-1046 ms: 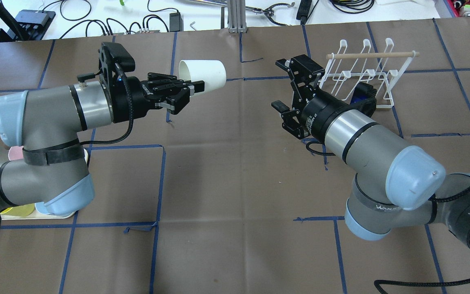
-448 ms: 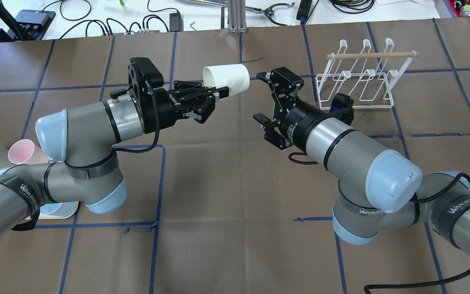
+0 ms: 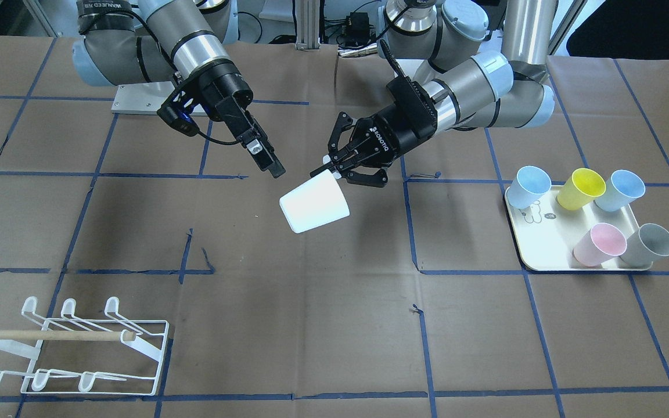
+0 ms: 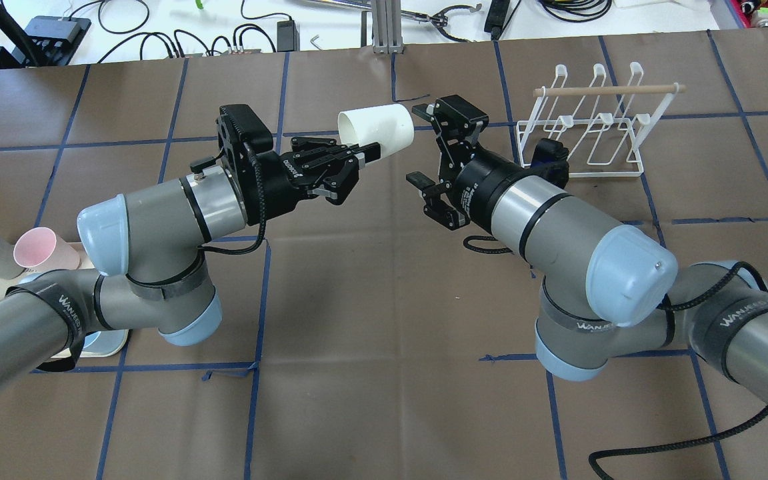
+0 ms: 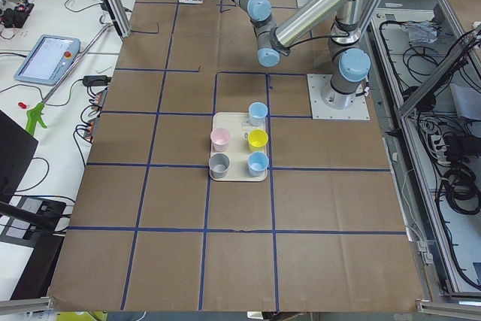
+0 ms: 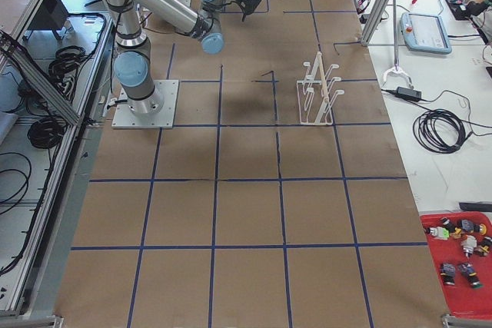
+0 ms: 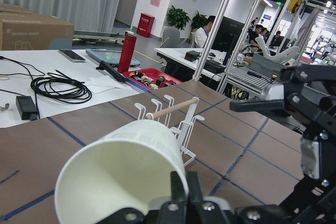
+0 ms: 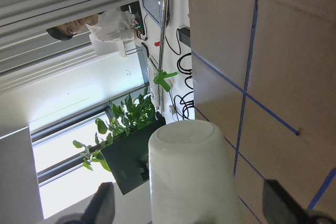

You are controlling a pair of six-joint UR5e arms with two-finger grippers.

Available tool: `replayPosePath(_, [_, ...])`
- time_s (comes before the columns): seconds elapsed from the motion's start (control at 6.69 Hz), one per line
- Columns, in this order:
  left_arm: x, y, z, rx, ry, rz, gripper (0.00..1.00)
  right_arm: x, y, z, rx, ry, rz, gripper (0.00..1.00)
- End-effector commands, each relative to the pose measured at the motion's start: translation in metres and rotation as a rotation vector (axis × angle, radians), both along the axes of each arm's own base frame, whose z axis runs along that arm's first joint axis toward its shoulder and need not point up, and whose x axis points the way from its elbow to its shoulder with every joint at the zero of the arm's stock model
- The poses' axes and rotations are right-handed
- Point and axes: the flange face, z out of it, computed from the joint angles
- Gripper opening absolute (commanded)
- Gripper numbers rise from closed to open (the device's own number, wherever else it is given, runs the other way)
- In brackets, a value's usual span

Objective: Transfer IKEA cup to right arm and place on rack

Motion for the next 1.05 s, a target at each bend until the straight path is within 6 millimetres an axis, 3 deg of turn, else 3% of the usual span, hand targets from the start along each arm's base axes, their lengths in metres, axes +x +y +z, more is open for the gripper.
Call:
replayPosePath(0.0, [-0.0043, 0.0048, 0.0010, 0.005, 0.006, -0.007, 0.01, 0.0103, -0.0189, -0.0097, -0.006, 0.023, 0.027, 1.00])
replayPosePath(0.45, [-0.0050, 0.0056, 0.0020, 0.007, 0.009, -0.007, 0.02, 0.0120, -0.0257, -0.0039, -0.055, 0.069, 0.047, 0.99])
replayPosePath(0.9, [-0.0049, 0.0055, 0.0019, 0.007, 0.008, -0.005, 0.02, 0.0125, -0.0283, -0.0104, -0.075, 0.114, 0.068, 0.97])
